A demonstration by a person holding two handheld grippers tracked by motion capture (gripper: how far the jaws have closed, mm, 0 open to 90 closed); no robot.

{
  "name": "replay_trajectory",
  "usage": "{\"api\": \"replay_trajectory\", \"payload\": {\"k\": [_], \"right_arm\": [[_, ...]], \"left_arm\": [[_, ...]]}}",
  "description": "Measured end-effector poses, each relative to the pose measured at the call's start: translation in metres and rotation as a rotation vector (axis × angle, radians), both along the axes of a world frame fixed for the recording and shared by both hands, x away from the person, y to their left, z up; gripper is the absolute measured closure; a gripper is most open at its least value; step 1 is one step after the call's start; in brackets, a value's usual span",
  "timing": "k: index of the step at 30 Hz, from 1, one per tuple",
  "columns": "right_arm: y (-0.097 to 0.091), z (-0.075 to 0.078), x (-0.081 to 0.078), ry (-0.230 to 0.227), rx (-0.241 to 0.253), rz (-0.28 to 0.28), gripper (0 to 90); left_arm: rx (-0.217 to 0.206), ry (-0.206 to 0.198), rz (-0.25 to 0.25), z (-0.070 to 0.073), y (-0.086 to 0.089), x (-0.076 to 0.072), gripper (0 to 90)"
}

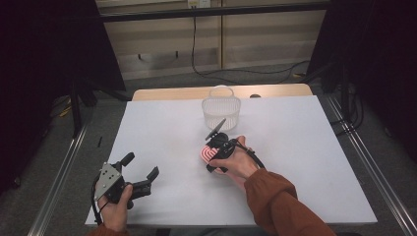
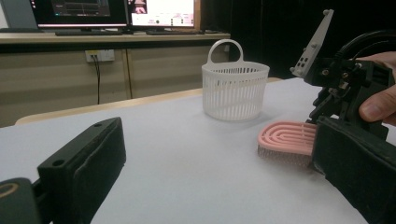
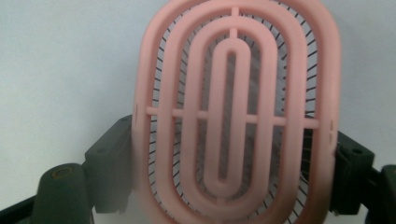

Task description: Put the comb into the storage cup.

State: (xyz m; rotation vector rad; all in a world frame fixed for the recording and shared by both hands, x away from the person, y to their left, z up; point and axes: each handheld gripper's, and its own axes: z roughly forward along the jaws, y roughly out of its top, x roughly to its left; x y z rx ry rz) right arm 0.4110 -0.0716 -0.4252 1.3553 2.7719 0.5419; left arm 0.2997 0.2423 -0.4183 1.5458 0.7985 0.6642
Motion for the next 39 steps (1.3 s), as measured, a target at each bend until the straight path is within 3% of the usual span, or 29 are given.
{"api": "replay_trajectory", "payload": {"k": [19, 39], "right_arm": [[-0.006, 0.008, -0.002, -0.012, 0.022, -0.002, 20.0], [-0.017, 0.032, -0.006, -0.073, 0.085, -0.022, 20.0]], "left_arm": [[0.002, 0.000, -0.002, 0.000, 0.000, 0.000, 3.1], [0.001, 0.003, 0.002, -0.001, 0.000, 0.000, 3.1]]}}
